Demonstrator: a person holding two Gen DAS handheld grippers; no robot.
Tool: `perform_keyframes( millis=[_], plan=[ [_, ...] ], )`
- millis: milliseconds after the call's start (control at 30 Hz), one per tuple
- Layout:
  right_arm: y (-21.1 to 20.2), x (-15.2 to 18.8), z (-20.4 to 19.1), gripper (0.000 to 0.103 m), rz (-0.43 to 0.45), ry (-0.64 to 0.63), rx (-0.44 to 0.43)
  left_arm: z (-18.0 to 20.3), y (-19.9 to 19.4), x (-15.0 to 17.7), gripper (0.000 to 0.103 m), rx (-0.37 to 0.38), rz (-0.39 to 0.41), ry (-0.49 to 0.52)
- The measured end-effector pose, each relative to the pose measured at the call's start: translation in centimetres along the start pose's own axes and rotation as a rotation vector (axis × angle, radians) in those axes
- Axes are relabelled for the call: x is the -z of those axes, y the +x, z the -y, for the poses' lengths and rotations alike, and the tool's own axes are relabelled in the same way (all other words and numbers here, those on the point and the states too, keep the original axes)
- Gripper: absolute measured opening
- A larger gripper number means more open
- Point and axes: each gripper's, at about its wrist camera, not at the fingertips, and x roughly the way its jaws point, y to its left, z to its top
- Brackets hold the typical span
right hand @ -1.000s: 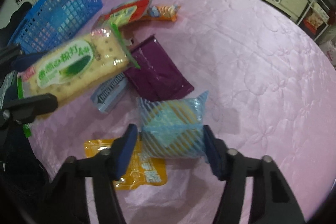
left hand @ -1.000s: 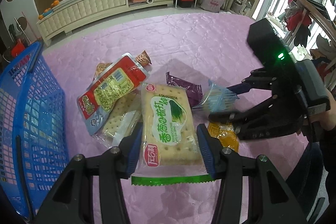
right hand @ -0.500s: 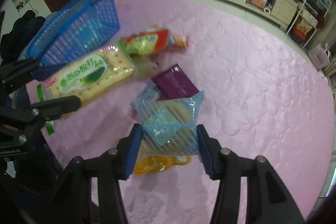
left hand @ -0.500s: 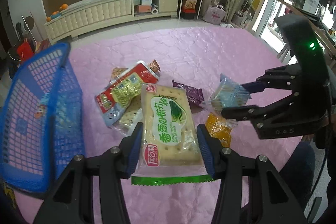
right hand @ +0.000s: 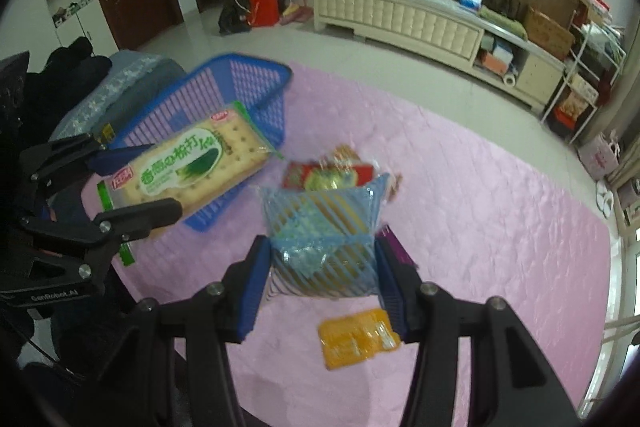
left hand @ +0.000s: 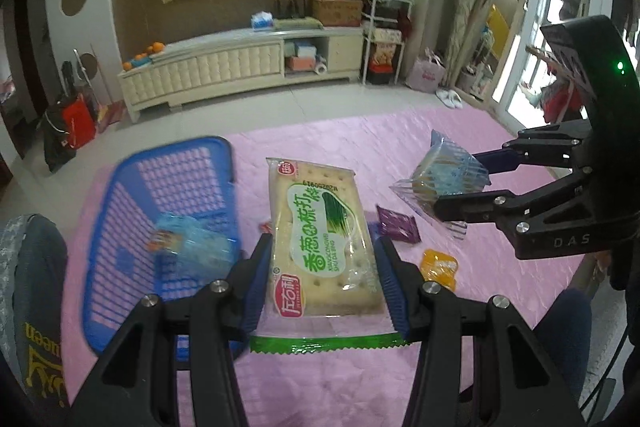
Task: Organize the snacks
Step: 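Carry the cracker pack and striped bag over the blue basket with both grippers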
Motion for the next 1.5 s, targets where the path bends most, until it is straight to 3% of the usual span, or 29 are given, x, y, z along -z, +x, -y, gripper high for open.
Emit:
perform_keyframes(
  millis=[233, 567, 1167, 1233, 1300, 1500],
  plan=[
    [0.5, -3.8, -3.4, 0.056, 0.046, -0.042, -0.029, -4.7, -2.6, -0.5, 0.048, -0.043, 0.033, -0.029],
    [3.8, -8.2, -8.3, 0.056, 0.04, -0.118, -0.061, -10.9, -3.6, -0.4, 0.048, -0.097, 0.035, -0.107],
    [14.0, -12.7, -10.2, 0.057, -0.063, -0.155, -0.01, -16.7, 1.5, -0.6, 0.048, -0.123, -0.022, -0.196],
    [14.6, -12.9, -10.0, 0.064, -0.047, -0.147, 0.03, -16.9, 1.6, -0.6, 0.048, -0.122, -0.026, -0.202],
    [14.6, -12.8, -9.8, 0.084, -0.025, -0.134, 0.07, -16.7, 1.5, -0.6, 0.048, -0.127, -0.03, -0.197],
    [13.4, -11.7, -9.1, 0.088, -0.025, -0.089, 0.05, -16.2, 1.1, -0.7, 0.048, -0.126, -0.034, -0.191]
  ],
)
